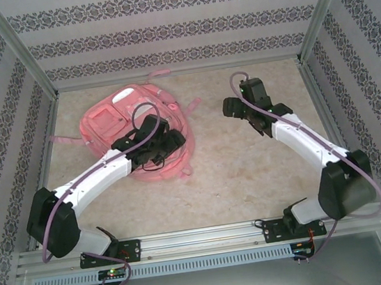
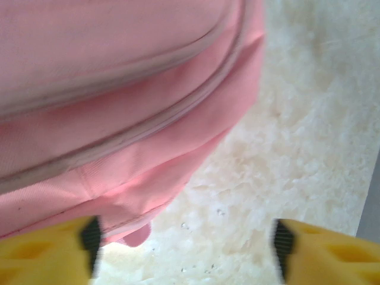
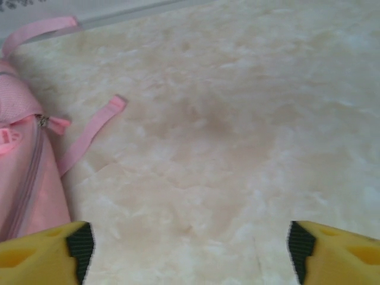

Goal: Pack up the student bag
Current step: Adjust the student bag at the center of the table, then reset both arms

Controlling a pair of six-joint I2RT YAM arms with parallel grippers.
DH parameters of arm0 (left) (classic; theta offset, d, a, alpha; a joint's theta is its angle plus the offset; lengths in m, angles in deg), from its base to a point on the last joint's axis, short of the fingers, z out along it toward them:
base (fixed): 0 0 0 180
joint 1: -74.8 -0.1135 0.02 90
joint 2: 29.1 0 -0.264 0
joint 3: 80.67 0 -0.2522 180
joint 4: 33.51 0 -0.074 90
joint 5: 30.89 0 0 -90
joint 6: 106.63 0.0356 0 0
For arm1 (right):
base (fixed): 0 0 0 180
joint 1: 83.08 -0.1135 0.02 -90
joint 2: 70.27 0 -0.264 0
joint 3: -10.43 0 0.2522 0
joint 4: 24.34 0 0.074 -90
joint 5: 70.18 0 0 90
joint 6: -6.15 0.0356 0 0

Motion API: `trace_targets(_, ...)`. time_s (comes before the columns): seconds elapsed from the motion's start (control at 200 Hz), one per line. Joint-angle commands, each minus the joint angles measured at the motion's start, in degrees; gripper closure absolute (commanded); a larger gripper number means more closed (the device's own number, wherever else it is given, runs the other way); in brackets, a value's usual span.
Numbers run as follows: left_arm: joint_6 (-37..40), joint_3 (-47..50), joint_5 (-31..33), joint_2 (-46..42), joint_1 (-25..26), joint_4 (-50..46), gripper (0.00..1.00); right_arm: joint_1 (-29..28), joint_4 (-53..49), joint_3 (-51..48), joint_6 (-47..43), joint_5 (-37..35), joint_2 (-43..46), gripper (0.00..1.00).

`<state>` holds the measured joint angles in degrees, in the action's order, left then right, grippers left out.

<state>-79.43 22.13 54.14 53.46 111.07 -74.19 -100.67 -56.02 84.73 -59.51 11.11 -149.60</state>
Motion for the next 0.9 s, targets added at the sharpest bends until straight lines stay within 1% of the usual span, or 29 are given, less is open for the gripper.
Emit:
trace_targets(0.0,8.76,-5.50,4.49,-2.81,-0.09,-7.45,0.00,1.55,-0.09,-2.93,-0.21,-2.94,5.02,0.02)
trace_targets(0.085,14.91,-9.48,5.57,-4.21,-1.50,-14.07,0.00,2.69,0.03,-5.11,-0.59,-2.74,8.19,0.02)
trace_targets(0.135,18.30,-11.25,7.73,-5.24,-3.18,-17.83,0.00,3.23,0.24,-6.48,-1.15,-2.77,10.13,0.02)
trace_targets(0.165,19.98,-11.71,10.09,-6.06,-4.48,-19.72,0.00,3.41,0.45,-7.31,-1.69,-3.06,11.21,0.02)
trace_targets(0.215,22.37,-11.22,13.28,-7.77,-7.34,-21.31,0.00,3.83,0.83,-9.00,-2.42,-4.11,13.01,0.02)
trace_targets(0.26,24.53,-9.69,14.91,-9.47,-10.67,-21.26,0.00,4.46,1.79,-10.66,-3.62,-3.85,14.41,0.02)
trace_targets(0.285,25.34,-8.53,15.98,-10.45,-12.66,-20.86,0.00,4.78,3.16,-11.94,-5.03,-3.51,15.11,0.02)
trace_targets(0.33,26.50,-5.82,18.17,-12.42,-16.24,-19.30,0.00,4.93,7.02,-14.88,-7.39,-5.02,16.13,0.02)
trace_targets(0.4,28.58,0.18,22.86,-15.55,-20.61,-13.28,0.00,5.08,12.12,-19.50,-11.85,-7.77,17.43,0.02)
trace_targets(0.495,36.44,9.90,29.94,-18.51,-23.54,-0.67,0.00,5.78,17.31,-24.04,-16.09,-9.93,18.82,0.02)
trace_targets(0.54,40.45,14.06,31.88,-18.92,-25.07,5.72,0.00,6.67,19.63,-25.82,-17.08,-11.15,18.89,0.02)
trace_targets(0.62,46.89,20.08,31.89,-17.32,-28.38,16.98,0.01,9.17,23.92,-27.95,-17.36,-10.69,17.82,0.02)
trace_targets(0.679,47.30,21.75,31.78,-14.05,-31.48,20.87,0.00,11.20,27.44,-28.77,-17.18,-9.46,15.79,0.02)
trace_targets(0.734,47.64,22.83,31.12,-10.57,-33.64,25.01,0.00,11.91,31.12,-29.21,-18.14,-8.89,13.21,0.02)
trace_targets(0.839,52.09,26.55,28.98,-5.54,-34.51,37.35,0.00,12.19,39.16,-29.99,-21.92,-8.14,7.60,0.02)
trace_targets(0.899,52.64,28.92,27.05,-3.57,-34.92,43.78,0.00,12.47,43.36,-30.20,-23.11,-6.51,4.55,0.02)
